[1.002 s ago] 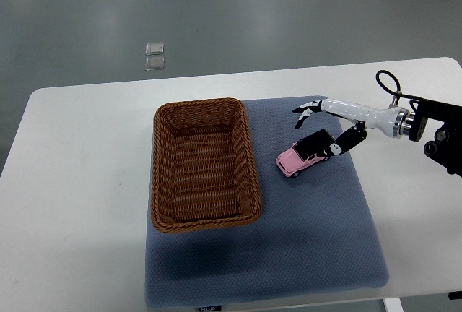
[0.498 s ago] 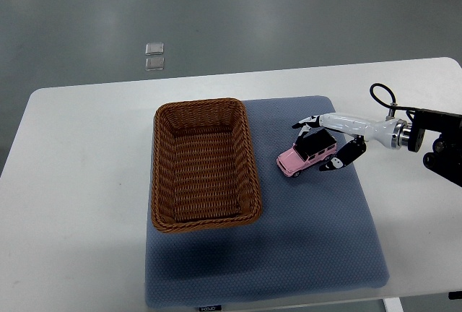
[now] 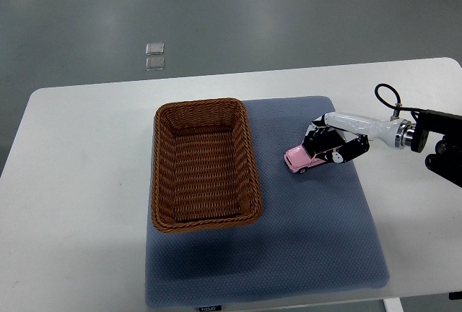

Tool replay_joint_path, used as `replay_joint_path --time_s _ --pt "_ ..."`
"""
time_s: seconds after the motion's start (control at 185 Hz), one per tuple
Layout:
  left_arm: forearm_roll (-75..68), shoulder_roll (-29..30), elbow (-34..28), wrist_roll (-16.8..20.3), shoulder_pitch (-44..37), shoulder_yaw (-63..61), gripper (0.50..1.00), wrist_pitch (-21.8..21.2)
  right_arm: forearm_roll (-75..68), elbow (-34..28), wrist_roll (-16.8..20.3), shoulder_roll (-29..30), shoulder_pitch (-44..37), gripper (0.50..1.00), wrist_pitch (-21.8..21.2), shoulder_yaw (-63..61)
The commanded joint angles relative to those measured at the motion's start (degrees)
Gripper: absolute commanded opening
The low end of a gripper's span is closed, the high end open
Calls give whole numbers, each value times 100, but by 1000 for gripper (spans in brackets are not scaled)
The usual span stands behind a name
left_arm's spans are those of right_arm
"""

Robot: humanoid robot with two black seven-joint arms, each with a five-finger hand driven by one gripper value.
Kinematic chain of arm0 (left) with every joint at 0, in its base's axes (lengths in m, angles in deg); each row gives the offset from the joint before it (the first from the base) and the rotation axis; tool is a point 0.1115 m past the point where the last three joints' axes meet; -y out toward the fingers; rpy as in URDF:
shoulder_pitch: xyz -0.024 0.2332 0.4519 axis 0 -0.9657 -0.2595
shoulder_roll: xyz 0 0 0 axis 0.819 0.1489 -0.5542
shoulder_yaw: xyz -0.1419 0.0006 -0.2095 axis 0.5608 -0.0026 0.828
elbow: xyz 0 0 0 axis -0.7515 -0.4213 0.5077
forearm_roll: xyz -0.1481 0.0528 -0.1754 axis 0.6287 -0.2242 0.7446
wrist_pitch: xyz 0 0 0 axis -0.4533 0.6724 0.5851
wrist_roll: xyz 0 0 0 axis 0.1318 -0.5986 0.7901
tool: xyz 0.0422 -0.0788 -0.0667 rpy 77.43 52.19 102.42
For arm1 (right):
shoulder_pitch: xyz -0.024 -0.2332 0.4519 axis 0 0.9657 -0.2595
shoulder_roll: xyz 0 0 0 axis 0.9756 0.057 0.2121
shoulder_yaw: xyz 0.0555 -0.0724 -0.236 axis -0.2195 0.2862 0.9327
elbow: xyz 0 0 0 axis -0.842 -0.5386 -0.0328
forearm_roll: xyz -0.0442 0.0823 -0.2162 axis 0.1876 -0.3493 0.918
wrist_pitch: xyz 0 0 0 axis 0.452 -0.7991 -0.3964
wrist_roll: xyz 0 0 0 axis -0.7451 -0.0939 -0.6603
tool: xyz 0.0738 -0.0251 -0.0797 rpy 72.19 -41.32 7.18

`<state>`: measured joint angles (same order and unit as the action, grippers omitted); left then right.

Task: Place pink car in brown basket
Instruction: 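Close the right hand fingers around the pink car's body, then lift the pink car and carry it over the wicker basket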

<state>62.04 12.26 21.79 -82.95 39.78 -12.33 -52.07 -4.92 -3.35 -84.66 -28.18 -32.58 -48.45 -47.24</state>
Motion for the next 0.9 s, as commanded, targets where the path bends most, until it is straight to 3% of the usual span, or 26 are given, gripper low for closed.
replay_joint_path --time_s 0.0,0.368,0.65,0.893 --pt "0 0 0 0 -1 1 1000 1 0 23 -1 27 9 500 111 -7" --pt "0 0 0 0 -1 1 1000 1 -141 -3 -1 -17 -44 500 155 -139" --pt "0 0 9 0 -1 1 1000 1 -554 -82 -1 -105 -712 500 85 -130" --pt "0 0 9 0 -1 1 1000 1 -554 -530 -1 18 -1125 500 -21 -121"
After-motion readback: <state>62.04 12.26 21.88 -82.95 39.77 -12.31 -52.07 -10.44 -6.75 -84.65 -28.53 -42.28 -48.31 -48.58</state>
